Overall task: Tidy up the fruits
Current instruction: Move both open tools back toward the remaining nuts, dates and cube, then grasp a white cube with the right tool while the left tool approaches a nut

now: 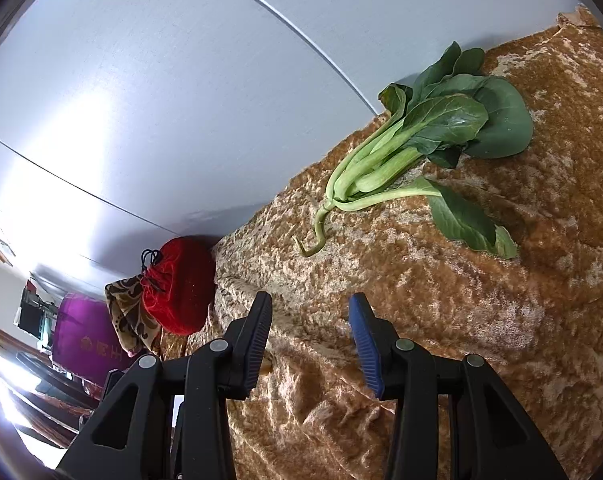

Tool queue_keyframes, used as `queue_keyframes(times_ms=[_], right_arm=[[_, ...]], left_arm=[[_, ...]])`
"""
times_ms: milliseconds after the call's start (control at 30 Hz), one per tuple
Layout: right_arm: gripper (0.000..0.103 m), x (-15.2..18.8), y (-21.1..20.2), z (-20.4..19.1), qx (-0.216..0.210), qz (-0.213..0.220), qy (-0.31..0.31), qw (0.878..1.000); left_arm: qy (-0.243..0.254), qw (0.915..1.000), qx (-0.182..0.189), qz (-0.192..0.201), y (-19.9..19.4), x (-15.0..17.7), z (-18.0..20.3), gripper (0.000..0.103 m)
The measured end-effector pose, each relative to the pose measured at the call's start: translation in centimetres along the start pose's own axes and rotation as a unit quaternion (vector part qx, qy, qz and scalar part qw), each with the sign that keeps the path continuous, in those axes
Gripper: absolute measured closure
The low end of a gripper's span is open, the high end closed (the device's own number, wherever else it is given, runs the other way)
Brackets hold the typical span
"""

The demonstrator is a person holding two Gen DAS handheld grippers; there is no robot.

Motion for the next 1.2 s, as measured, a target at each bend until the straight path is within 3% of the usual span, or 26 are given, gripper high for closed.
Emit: queue_keyframes(times_ms=[567,667,733,867,967,1067,1200], right_arm=[[0.06,0.0,-0.1,0.2,0.002,0.001,-0.004,1.0],[0.06,0.2,0.5,-0.4,0.0,-0.005,-0.005,1.0],[0.06,0.7,1.1,-1.0,-0.003,-0.015,-0.011,1.0],[0.06,2.6,3.1,-3.1,-0.01,-0.048,-0.033,0.998],[0.06,4.2,4.7,-5.0,-0.018,-0.072,-0.051,0.996],[0.06,5.9,6.4,-6.5,-0.015,-0.1,-0.07,0.992],[0.06,8.3,9.2,-7.9,0.005,-0.129,-0.09,0.988]], left_arm=[[0.02,0.9998,-0.01,0.002,-0.2,0.1,0.1,0.016],[0.04,0.9982,-0.03,-0.033,1.0,1.5,-1.8,0.016],[0.027,0.996,-0.043,-0.074,2.3,3.1,-4.6,0.016],[-0.057,0.9862,-0.058,-0.144,4.0,7.1,-12.3,0.017],[-0.116,0.9764,-0.068,-0.169,4.4,9.8,-17.0,0.017],[-0.147,0.9691,-0.06,-0.189,4.7,12.0,-19.0,0.017],[-0.138,0.968,-0.034,-0.207,5.6,13.1,-18.0,0.017]])
Point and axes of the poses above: each gripper's, at about its wrist camera, not at the fingertips, and y roughly the way its jaws point, z to its right, x to its underside, the point moved 9 cm from there along y, roughly the way its jaws point, and after that the axes turned 3 degrees about x, right-handed, at the moved point
